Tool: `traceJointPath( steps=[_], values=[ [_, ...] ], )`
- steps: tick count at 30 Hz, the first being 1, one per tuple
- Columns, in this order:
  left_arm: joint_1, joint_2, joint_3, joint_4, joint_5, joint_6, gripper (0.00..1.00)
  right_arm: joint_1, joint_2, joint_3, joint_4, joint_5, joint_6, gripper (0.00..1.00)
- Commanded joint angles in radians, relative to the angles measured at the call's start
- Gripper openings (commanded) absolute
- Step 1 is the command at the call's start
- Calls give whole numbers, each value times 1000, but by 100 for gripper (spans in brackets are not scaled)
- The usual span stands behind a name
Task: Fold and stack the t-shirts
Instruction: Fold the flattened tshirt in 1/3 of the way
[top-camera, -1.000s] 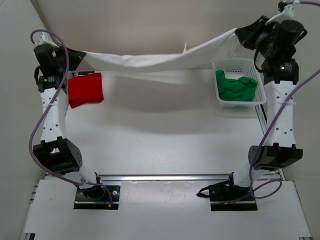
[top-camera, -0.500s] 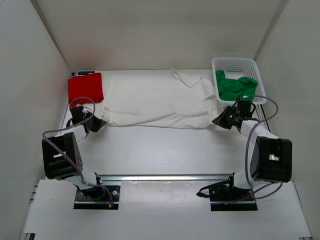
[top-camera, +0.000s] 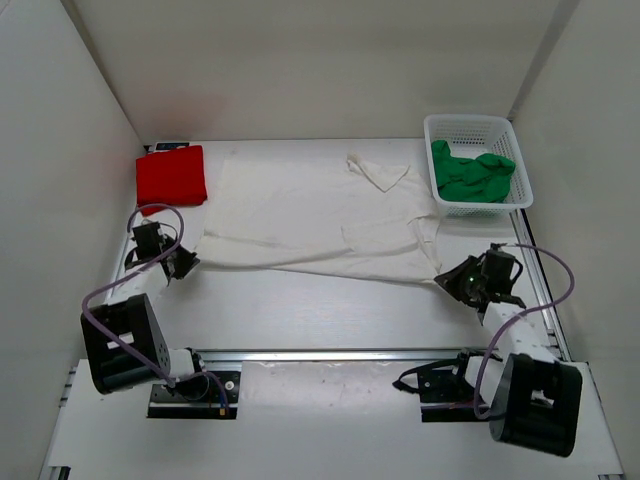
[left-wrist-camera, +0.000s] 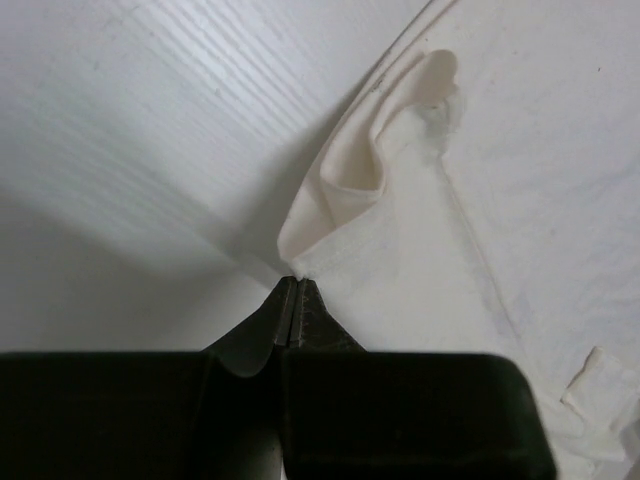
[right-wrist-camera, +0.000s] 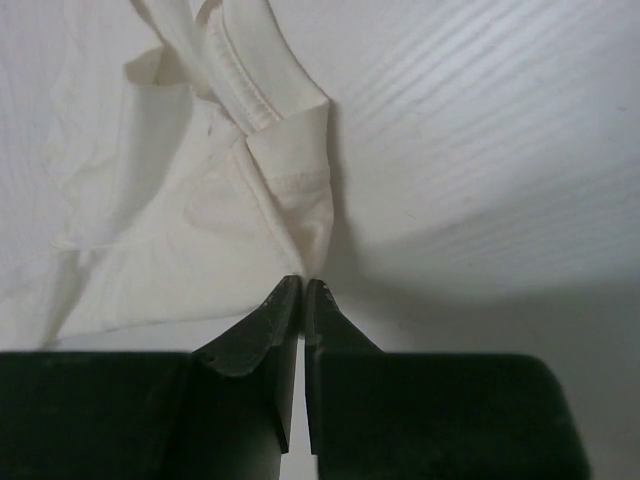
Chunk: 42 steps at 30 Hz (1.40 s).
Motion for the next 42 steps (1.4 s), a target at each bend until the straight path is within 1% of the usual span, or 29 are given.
traceJointPath(
  steps=[1, 5, 7, 9, 11, 12, 13, 14, 15, 16, 17, 18, 19, 20, 21, 22, 23, 24, 25, 26, 27, 28, 29, 30, 31, 33, 37, 39, 42],
  values=[
    [-23, -97, 18, -113, -100, 61, 0, -74, -97, -53, -27, -24, 29, 0],
    [6, -143, -31, -162, -76, 73, 0, -171, -223, -73, -138, -70, 5, 0],
    [3, -190, -48, -195, -100, 82, 0, -250, -274, -67, -192, -99, -35, 0],
    [-12, -226, -59, -220, -120, 90, 0, -278, -308, -67, -252, -147, -41, 0],
    [-8, -270, -102, -226, -131, 90, 4, -266, -349, -56, -283, -151, -32, 0],
    [-1, -304, -139, -217, -125, 97, 10, -254, -357, -64, -294, -144, -20, 0],
    [8, -321, -149, -212, -125, 91, 14, -243, -363, -61, -310, -130, -17, 4],
    [11, -333, -169, -214, -129, 93, 22, -244, -377, -61, -307, -127, -21, 12],
    [20, -336, -179, -218, -123, 91, 27, -243, -381, -64, -321, -124, -23, 21],
    [26, -336, -176, -234, -120, 91, 39, -238, -384, -62, -320, -136, -26, 28],
    [26, -344, -165, -234, -119, 97, 46, -226, -381, -56, -315, -130, -24, 37],
    [35, -347, -154, -247, -114, 91, 47, -223, -386, -35, -330, -121, -30, 42],
    [46, -362, -148, -254, -112, 93, 51, -215, -384, 0, -335, -93, -50, 43],
    [45, -387, -131, -257, -106, 91, 56, -200, -386, 39, -337, -92, -69, 47],
    [34, -398, -108, -258, -106, 91, 58, -192, -372, 59, -334, -98, -81, 51],
    [4, -414, -72, -257, -114, 88, 61, -166, -339, 91, -323, -133, -104, 51],
    [-15, -424, -58, -246, -123, 87, 60, -134, -331, 110, -314, -159, -113, 49],
    [-73, -419, -21, -242, -135, 78, 56, -120, -302, 113, -286, -196, -115, 44],
    [-160, -412, 4, -235, -161, 65, 55, -73, -270, 114, -243, -216, -107, 40],
    [-261, -390, 20, -226, -221, 55, 52, 0, -245, 122, -225, -201, -109, 27],
    [-315, -366, 36, -219, -243, 44, 51, 53, -189, 131, -222, -137, -106, 15],
    [-416, -350, 44, -193, -284, 35, 51, 182, -132, 152, -209, -42, -119, 7],
    [-479, -306, 48, -170, -313, 35, 51, 325, -75, 189, -197, 40, -126, 2],
    [-498, -255, 54, -151, -309, 35, 50, 461, -47, 224, -189, 84, -132, 2],
    [-491, -225, 56, -154, -292, 41, 49, 522, 6, 241, -171, 165, -136, 0],
    [-433, -142, 74, -127, -237, 50, 47, 669, 92, 309, -150, 221, -161, 0],
    [-344, -94, 91, -100, -275, 64, 46, 713, 257, 364, -90, 182, -181, 0],
    [-339, -89, 94, -87, -339, 59, 47, 713, 290, 358, -45, 159, -179, 0],
    [-307, -57, 90, -67, -359, 32, 49, 699, 303, 340, -8, 126, -175, 0]
  ],
)
